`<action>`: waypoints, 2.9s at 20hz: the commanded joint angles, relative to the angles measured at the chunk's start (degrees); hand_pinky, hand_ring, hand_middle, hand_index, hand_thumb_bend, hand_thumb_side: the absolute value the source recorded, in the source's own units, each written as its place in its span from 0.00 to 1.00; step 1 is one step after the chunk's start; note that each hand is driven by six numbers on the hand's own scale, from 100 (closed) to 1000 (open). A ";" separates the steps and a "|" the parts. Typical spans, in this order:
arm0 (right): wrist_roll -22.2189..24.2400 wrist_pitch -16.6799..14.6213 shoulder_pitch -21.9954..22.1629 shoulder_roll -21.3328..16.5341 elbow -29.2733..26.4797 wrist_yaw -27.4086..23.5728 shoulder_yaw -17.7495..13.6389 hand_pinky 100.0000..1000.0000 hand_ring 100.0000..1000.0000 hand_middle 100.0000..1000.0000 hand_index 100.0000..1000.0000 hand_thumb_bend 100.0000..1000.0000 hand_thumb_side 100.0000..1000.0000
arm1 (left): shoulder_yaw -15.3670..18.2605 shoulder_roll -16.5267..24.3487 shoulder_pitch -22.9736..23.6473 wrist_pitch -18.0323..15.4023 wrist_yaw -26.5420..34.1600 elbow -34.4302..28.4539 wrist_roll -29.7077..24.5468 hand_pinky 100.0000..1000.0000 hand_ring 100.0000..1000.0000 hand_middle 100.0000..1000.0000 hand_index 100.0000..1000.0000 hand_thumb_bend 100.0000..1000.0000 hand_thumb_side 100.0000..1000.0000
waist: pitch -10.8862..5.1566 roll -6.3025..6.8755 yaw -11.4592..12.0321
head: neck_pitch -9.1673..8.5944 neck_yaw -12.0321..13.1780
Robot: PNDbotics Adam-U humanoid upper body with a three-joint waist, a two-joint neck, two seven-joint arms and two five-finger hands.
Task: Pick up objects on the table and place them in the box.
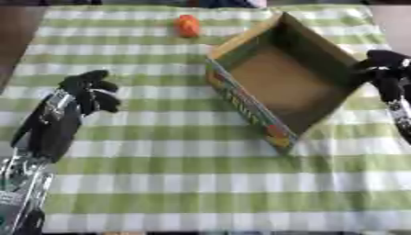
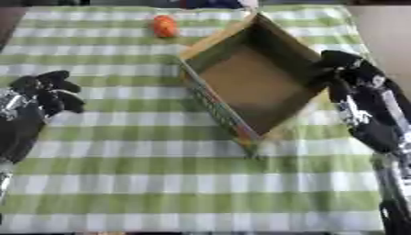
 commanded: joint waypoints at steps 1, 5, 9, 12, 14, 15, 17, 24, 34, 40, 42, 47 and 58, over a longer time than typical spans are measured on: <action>0.29 -0.14 -0.31 -0.81 -0.78 0.11 -0.14 0.75 0.57 0.66 0.85 0.00 0.51 | 0.64 5.41 -1.05 -2.62 1.24 -2.85 -0.32 0.63 0.63 0.66 0.86 0.00 0.84 | -1.04 0.16 -0.12 | -0.69 -0.10; 0.43 -0.15 -0.08 -0.86 -0.71 0.10 -0.02 0.75 0.57 0.66 0.85 0.00 0.52 | 1.31 12.33 -2.01 -6.54 1.85 -4.44 -0.17 0.65 0.66 0.67 0.86 0.00 0.73 | -1.26 0.36 -0.59 | -1.18 -0.35; 0.70 -0.17 0.07 -1.09 -0.66 0.07 0.16 0.75 0.57 0.66 0.85 0.00 0.52 | 2.07 20.99 -3.96 -10.15 0.17 -5.10 -0.86 0.70 0.70 0.71 0.88 0.00 0.58 | -1.40 0.71 -0.96 | -1.31 -0.59; 0.87 -0.15 0.08 -1.20 -0.63 0.03 0.31 0.75 0.57 0.66 0.85 0.00 0.51 | 2.00 27.48 -6.62 -12.58 -3.83 -4.41 -2.22 0.70 0.72 0.73 0.88 0.00 0.40 | -1.57 0.97 -1.27 | -1.53 -0.84; 1.09 -0.14 0.11 -1.30 -0.59 -0.03 0.51 0.75 0.57 0.66 0.85 0.00 0.51 | 1.29 31.77 -9.08 -14.69 -6.86 -3.24 -3.26 0.70 0.72 0.73 0.88 0.00 0.31 | -1.73 1.12 -1.64 | -1.67 -0.93; 1.20 -0.13 0.12 -1.33 -0.57 -0.07 0.61 0.75 0.57 0.66 0.85 0.00 0.51 | 0.75 33.63 -10.31 -15.82 -7.85 -2.36 -3.60 0.70 0.72 0.73 0.88 0.00 0.26 | -1.83 1.20 -1.89 | -1.70 -0.88; 1.45 -0.13 0.12 -1.41 -0.53 -0.20 0.86 0.75 0.57 0.66 0.85 0.00 0.51 | -0.40 36.89 -13.01 -17.94 -9.54 -0.24 -4.20 0.71 0.72 0.73 0.88 0.00 0.16 | -2.07 1.36 -2.46 | -1.65 -0.71; 2.38 -0.11 0.22 -1.90 -0.40 -0.64 1.65 0.75 0.57 0.66 0.85 0.00 0.51 | -5.62 39.54 -25.65 -22.79 -19.29 12.41 -5.35 0.71 0.71 0.72 0.86 0.00 0.14 | -2.69 2.08 -4.15 | -1.35 -0.18; 3.74 -0.19 -0.23 -2.26 -0.48 -1.39 2.83 0.75 0.57 0.66 0.85 0.00 0.51 | -9.86 28.25 -42.35 -27.29 -36.40 34.80 -5.18 0.69 0.69 0.71 0.86 0.00 0.15 | -2.98 2.53 -6.75 | -1.24 0.36; 4.82 -0.21 -0.90 -2.37 -0.70 -1.83 3.72 0.75 0.57 0.66 0.85 0.00 0.51 | -8.09 22.33 -47.39 -28.00 -46.45 47.17 -2.10 0.69 0.68 0.70 0.85 0.00 0.16 | -2.53 2.95 -9.22 | -1.71 2.04; 5.22 -0.21 -1.28 -2.25 -0.76 -2.00 4.07 0.76 0.57 0.66 0.85 0.00 0.51 | -7.22 20.96 -48.52 -27.66 -50.15 50.72 -0.07 0.68 0.67 0.69 0.85 0.00 0.16 | -2.26 3.18 -10.40 | -1.99 2.62; 6.17 -0.20 -2.13 -1.96 -0.86 -2.33 4.78 0.76 0.57 0.66 0.85 0.00 0.51 | -4.97 18.99 -50.75 -25.58 -58.35 57.73 6.68 0.68 0.66 0.69 0.85 0.00 0.16 | -1.36 3.64 -13.23 | -2.74 3.74; 7.25 -0.34 -3.34 -1.57 -1.08 -2.31 5.41 0.76 0.57 0.66 0.85 0.00 0.52 | -2.45 18.39 -52.40 -18.14 -67.41 64.55 17.19 0.65 0.61 0.67 0.85 0.00 0.16 | 1.24 4.90 -17.36 | -4.32 5.53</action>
